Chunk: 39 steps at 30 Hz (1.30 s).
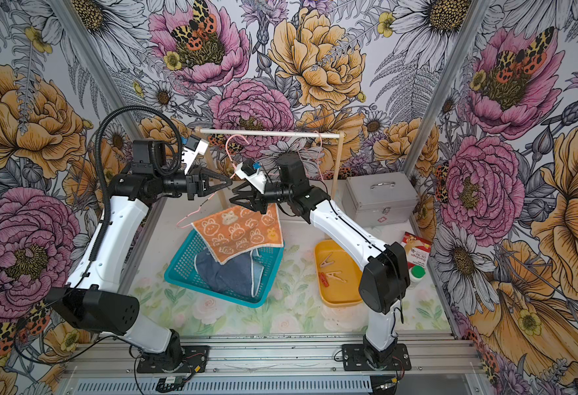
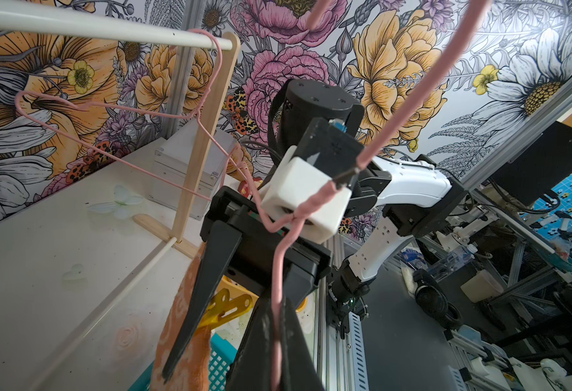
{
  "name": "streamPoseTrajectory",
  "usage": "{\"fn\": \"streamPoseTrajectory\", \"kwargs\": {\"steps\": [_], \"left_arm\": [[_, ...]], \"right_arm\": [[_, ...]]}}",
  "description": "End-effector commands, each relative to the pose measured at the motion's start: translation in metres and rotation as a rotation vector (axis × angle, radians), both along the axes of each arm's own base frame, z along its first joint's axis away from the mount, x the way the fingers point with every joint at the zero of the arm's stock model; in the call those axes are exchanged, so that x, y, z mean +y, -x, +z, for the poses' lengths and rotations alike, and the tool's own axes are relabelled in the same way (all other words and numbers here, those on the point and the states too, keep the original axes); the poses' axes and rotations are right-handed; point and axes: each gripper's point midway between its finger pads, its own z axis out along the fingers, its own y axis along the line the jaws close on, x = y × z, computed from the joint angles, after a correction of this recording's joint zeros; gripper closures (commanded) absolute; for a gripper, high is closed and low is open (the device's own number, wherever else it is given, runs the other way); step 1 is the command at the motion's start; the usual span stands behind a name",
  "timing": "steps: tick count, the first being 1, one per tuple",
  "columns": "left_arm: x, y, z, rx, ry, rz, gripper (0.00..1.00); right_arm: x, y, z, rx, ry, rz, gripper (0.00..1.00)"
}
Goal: Remove the clothespins securing towels to the hanger
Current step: Remove the clothespin from the hanger.
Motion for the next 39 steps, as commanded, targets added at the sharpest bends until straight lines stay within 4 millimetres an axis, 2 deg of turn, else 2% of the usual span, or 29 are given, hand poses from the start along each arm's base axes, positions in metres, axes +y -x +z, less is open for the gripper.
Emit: {"fn": "streamPoseTrajectory", "kwargs": {"steps": [1,9,14,20,25,35,39], "left_arm": [[-0.011,0.014,0.013,-0.048,0.047,-0.098,1.00],[-0.020,0.014,0.012,-0.035,0.054,-0.133,1.00],[-0.016,0.010,0.009,-0.033,0.057,-0.126,1.00],[-0.002,0.000,0.007,-0.025,0.058,-0.084,1.00],[-0.004,0.003,0.009,-0.030,0.059,-0.090,1.00],[-0.008,0.009,0.011,-0.035,0.057,-0.102,1.00],[-0.009,0.010,0.011,-0.037,0.060,-0.111,1.00]], "right_arm": [[0.005,-0.008,-0.011,0.046,0.008,0.012,0.66],[0.013,-0.019,-0.018,0.051,0.013,0.008,0.68],[0.009,-0.022,-0.019,0.027,0.026,-0.032,0.70],[-0.007,-0.014,-0.008,-0.037,0.039,-0.100,0.66],[-0.019,-0.009,-0.012,-0.057,0.071,-0.139,0.63],[-0.023,0.000,-0.010,-0.063,0.074,-0.103,0.63],[-0.022,-0.002,-0.015,-0.045,0.074,-0.089,0.68]]}}
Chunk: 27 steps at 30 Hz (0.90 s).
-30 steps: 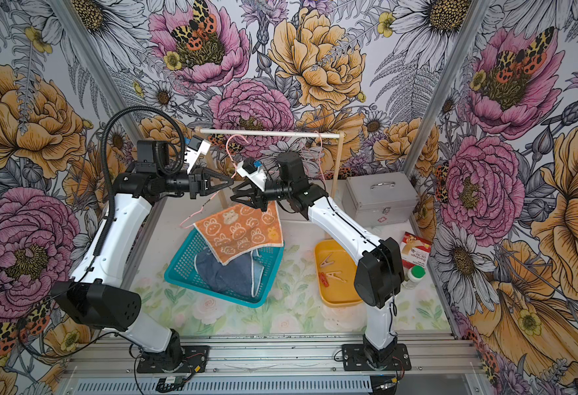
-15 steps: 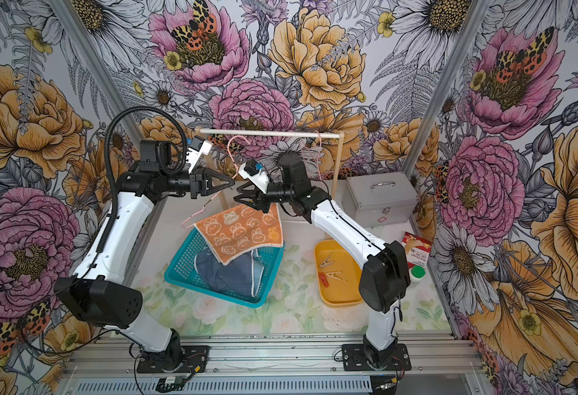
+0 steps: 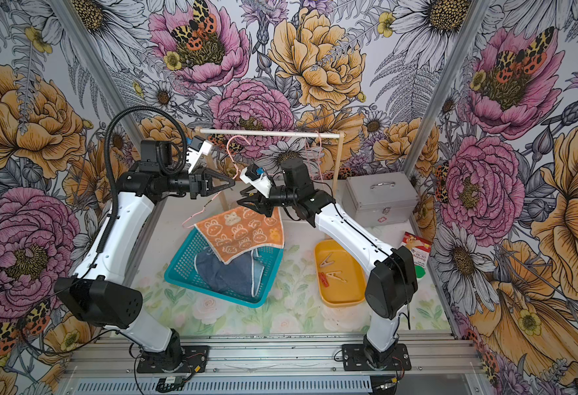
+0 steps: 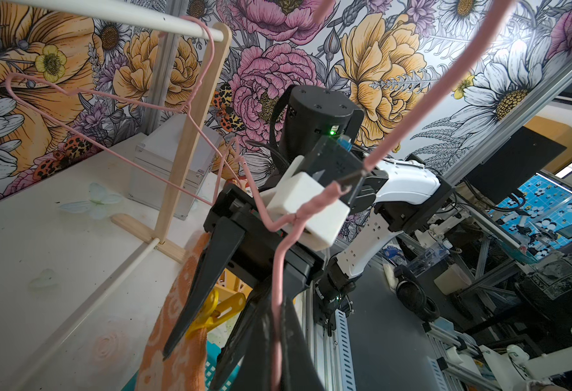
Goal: Remove the clothespins securing towels to the hanger
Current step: Remove the clothespin from the hanger.
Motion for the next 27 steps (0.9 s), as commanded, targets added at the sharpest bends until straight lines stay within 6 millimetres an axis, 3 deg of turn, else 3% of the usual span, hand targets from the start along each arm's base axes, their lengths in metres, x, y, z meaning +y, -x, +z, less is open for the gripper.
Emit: {"fn": "streamPoseTrajectory", "kwargs": {"steps": [1,15,21,23,27], "left_arm": [[-0.006,0.015,0.016,-0.075,0.030,-0.057,1.00],[-0.006,0.007,0.009,-0.057,0.031,-0.061,1.00],[0.000,-0.005,0.001,-0.036,0.028,-0.038,1.00],[0.000,-0.012,-0.006,-0.022,0.008,-0.012,1.00],[0.004,-0.020,-0.015,0.003,-0.001,0.008,1.00]], "right_arm": [[-0.002,0.005,0.002,0.009,-0.003,0.026,0.69],[0.014,0.004,0.005,0.028,-0.026,0.079,0.84],[0.012,0.011,0.011,0.044,-0.035,0.085,0.92],[0.011,0.013,0.013,0.044,-0.036,0.078,1.00],[0.005,0.013,0.016,0.035,-0.028,0.032,1.00]]}}
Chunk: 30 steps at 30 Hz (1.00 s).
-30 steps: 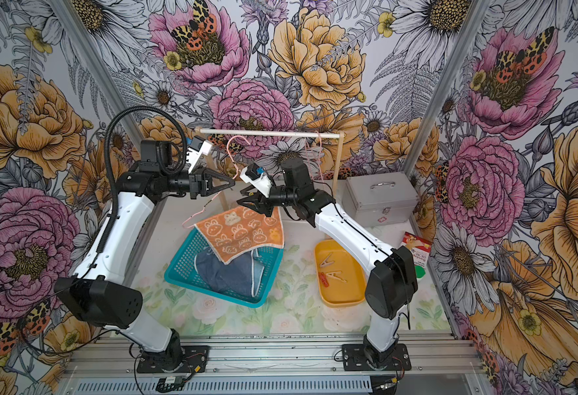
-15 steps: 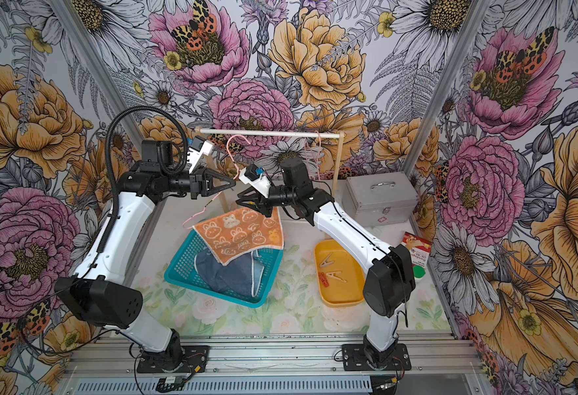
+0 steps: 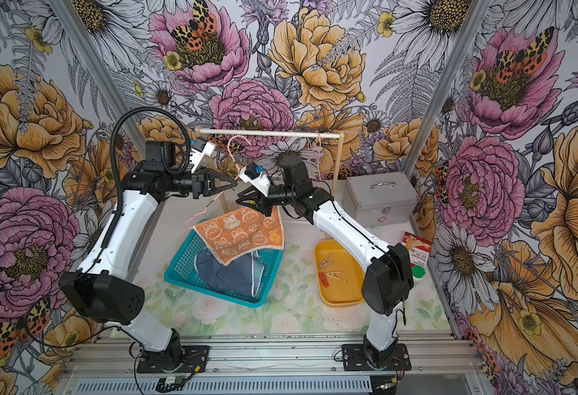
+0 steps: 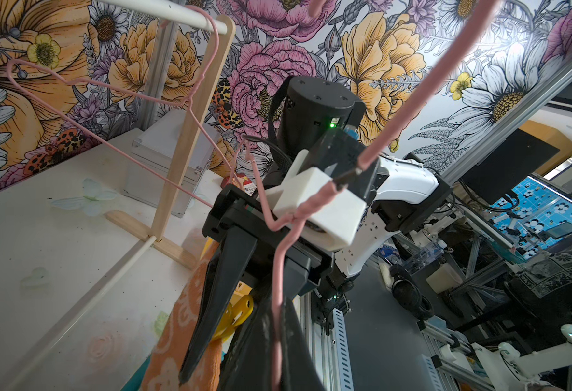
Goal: Remove the clothespins securing towels to the hanger
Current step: Remove the clothespin from the hanger.
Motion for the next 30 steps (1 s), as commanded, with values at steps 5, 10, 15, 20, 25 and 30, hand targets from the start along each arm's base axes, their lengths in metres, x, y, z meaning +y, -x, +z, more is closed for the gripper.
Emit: {"fn": "streamPoseTrajectory", "kwargs": {"steps": [5,10,15,20,25,30], "left_arm": [[0.007,-0.015,-0.009,-0.021,-0.021,0.038,1.00],[0.011,-0.019,-0.013,-0.018,-0.042,0.073,1.00],[0.007,-0.019,-0.016,-0.018,-0.056,0.076,1.00],[0.004,-0.020,-0.020,-0.019,-0.074,0.085,1.00],[0.001,-0.020,-0.022,-0.020,-0.093,0.096,1.00],[0.002,-0.020,-0.023,-0.026,-0.102,0.107,1.00]], "right_arm": [[-0.011,0.007,0.025,-0.035,-0.019,-0.077,1.00],[-0.017,0.010,0.034,-0.049,-0.026,-0.114,1.00],[-0.019,0.005,0.045,-0.059,-0.039,-0.167,1.00],[-0.016,-0.002,0.058,-0.061,-0.064,-0.204,1.00],[-0.007,-0.016,0.066,-0.013,-0.099,-0.254,1.00],[0.006,-0.011,0.062,0.011,-0.104,-0.213,1.00]]}}
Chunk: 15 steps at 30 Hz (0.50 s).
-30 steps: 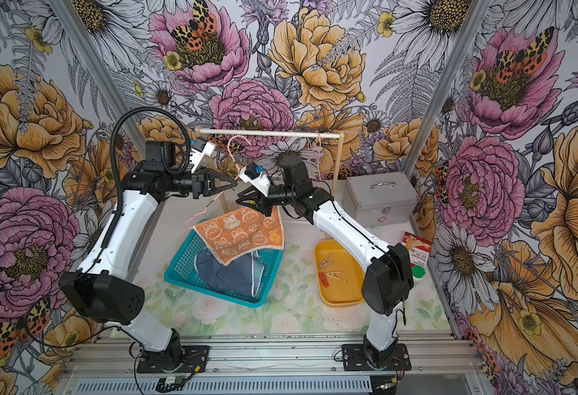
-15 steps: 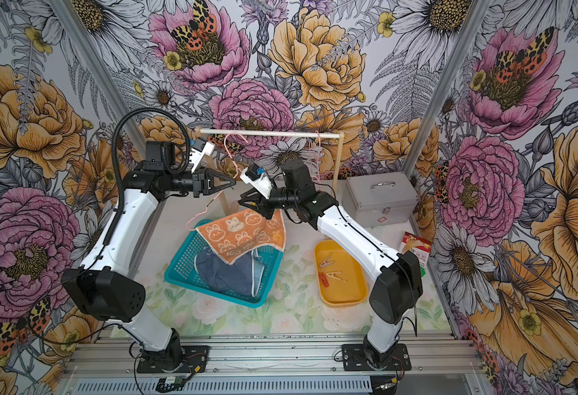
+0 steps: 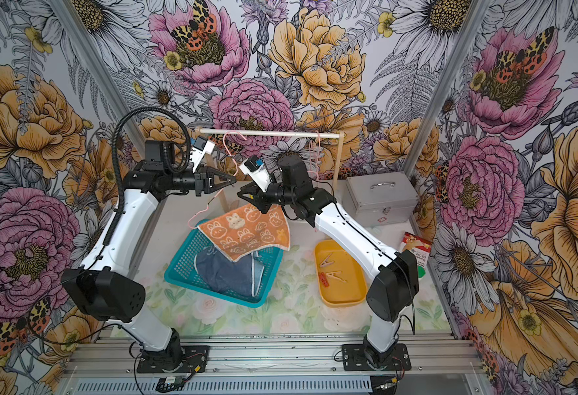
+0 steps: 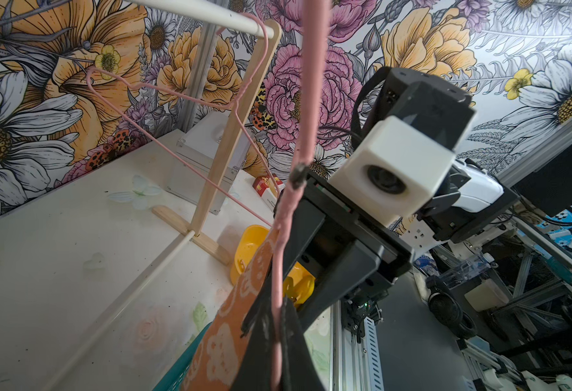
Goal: Remove the clothespins securing towels to the hanger
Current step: Remove the clothespin from the hanger.
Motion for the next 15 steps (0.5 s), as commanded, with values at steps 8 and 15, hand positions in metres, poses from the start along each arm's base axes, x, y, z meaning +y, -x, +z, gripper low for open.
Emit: {"fn": "streamPoseTrajectory", "kwargs": {"steps": [8,15], "left_arm": [[-0.003,0.000,-0.017,0.026,-0.049,0.026,1.00],[-0.002,-0.003,-0.022,0.033,-0.063,0.041,1.00]], "right_arm": [[0.010,0.001,0.060,-0.059,-0.164,-0.011,1.00],[0.000,0.001,0.076,-0.063,-0.189,-0.060,1.00]]}}
